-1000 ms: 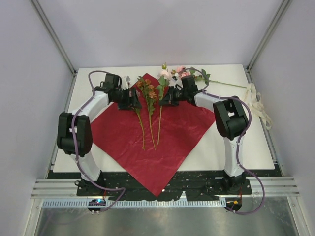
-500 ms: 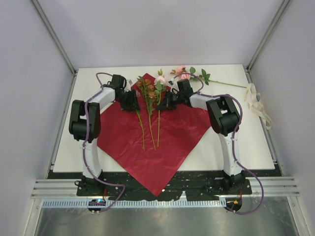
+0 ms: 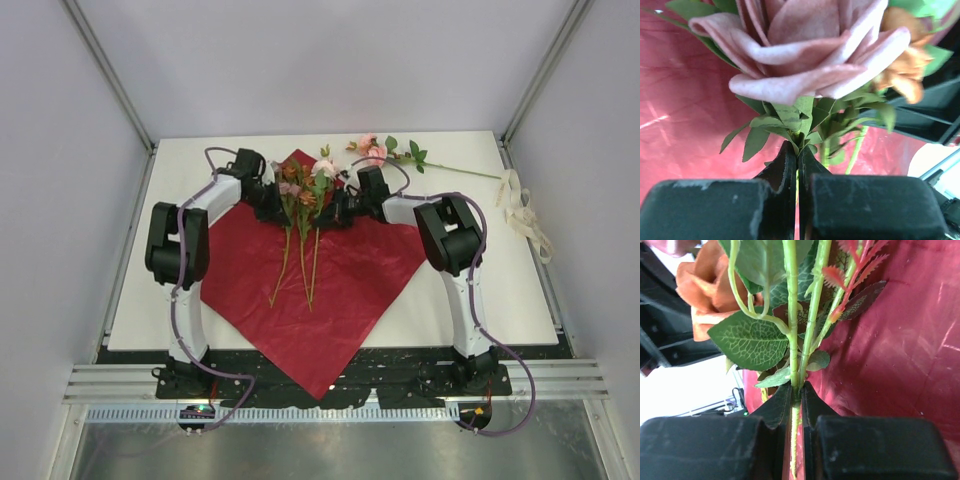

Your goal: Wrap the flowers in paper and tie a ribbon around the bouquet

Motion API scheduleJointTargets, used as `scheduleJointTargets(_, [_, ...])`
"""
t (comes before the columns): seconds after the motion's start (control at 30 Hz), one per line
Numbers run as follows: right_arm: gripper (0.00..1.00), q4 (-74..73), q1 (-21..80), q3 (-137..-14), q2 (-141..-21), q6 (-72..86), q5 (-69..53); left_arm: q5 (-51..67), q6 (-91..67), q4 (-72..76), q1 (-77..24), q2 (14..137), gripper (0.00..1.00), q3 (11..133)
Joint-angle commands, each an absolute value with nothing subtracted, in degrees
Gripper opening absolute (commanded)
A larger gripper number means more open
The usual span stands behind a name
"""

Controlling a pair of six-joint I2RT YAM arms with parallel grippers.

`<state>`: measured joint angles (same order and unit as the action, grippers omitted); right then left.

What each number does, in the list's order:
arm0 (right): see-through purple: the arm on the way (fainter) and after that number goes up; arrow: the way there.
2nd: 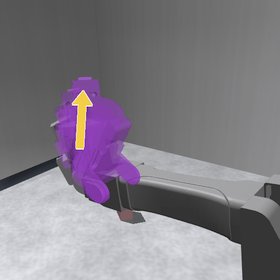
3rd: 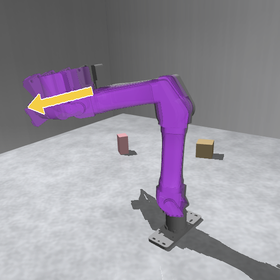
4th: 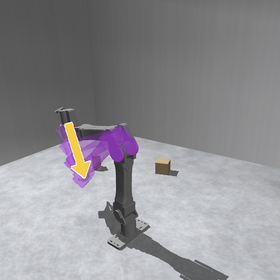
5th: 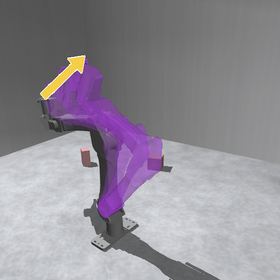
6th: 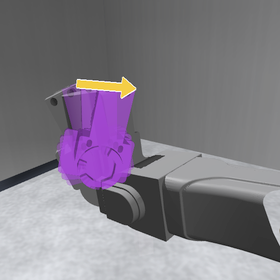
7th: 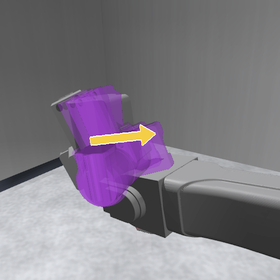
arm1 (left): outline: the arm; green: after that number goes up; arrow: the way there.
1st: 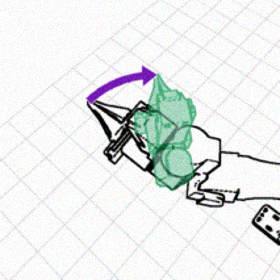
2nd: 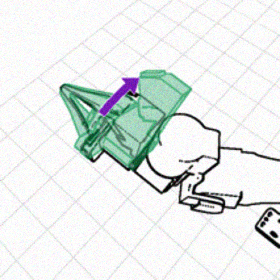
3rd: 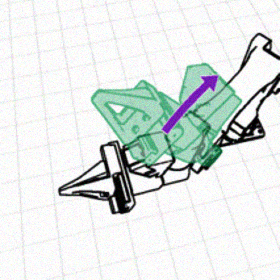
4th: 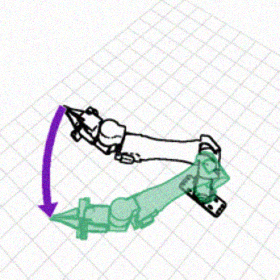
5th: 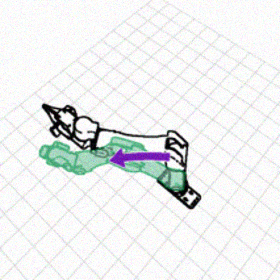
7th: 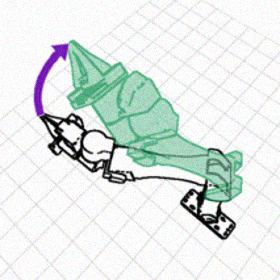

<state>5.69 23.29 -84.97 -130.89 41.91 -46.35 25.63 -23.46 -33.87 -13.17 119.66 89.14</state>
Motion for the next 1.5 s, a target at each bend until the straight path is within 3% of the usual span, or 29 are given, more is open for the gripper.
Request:
scheduleJointTargets(0.0, [0.06, 12.30, 25.22, -83.41, -127.88, 49.04, -48.52, 28.65, -28.91, -33.58, -13.89, 113.82, 0.00, 87.72])
scheduleJointTargets(0.4, [0.06, 4.31, 25.31, -84.55, -128.59, 41.40, -47.90, 28.65, -32.60, -25.32, -13.97, 114.17, 0.02, 79.37])
scheduleJointTargets(0.5, [0.22, 4.31, 25.31, -84.46, -127.88, 41.75, -48.42, 29.79, -34.10, -23.03, -13.80, 112.94, 0.08, 77.70])
scheduleJointTargets(0.57, [0.40, 2.65, 25.23, -85.60, -127.36, 41.14, -49.21, 29.88, -33.14, -23.99, -13.71, 111.98, 0.20, 77.61])
scheduleJointTargets(0.7, [0.54, -6.84, 24.26, -87.01, -123.85, 32.81, -49.04, 29.79, -29.28, -27.94, -11.52, 107.77, 0.55, 76.38])
scheduleJointTargets(0.83, [0.67, -21.15, 20.05, -90.95, -120.94, 20.70, -48.52, 28.57, -25.05, -31.46, -6.17, 99.43, 0.82, 71.12])
scheduleJointTargets(0.9, [0.76, -30.12, 17.86, -93.85, -120.24, 12.54, -47.20, 28.30, -25.14, -32.34, -1.78, 95.12, 0.89, 67.34])
scheduleJointTargets(0.97, [0.78, -40.91, 15.92, -95.96, -119.71, 3.93, -44.57, 28.82, -25.57, -33.57, 3.84, 91.42, 0.90, 63.74])
scheduleJointTargets(1.17, [0.79, -55.42, 11.08, -104.84, -120.40, -19.98, -30.43, 32.08, -20.23, -36.47, 12.56, 86.14, 0.88, 57.40])
scheduleJointTargets(1.27, [0.79, -59.84, 9.06, -111.42, -124.08, -30.12, -22.09, 30.68, -17.23, -38.05, 13.09, 84.03, 0.88, 56.52])
scheduleJointTargets(1.47, [0.78, -64.24, 7.29, -120.83, -132.08, -40.07, -17.49, 29.97, -19.42, -36.30, 18.36, 81.03, 0.86, 52.38])
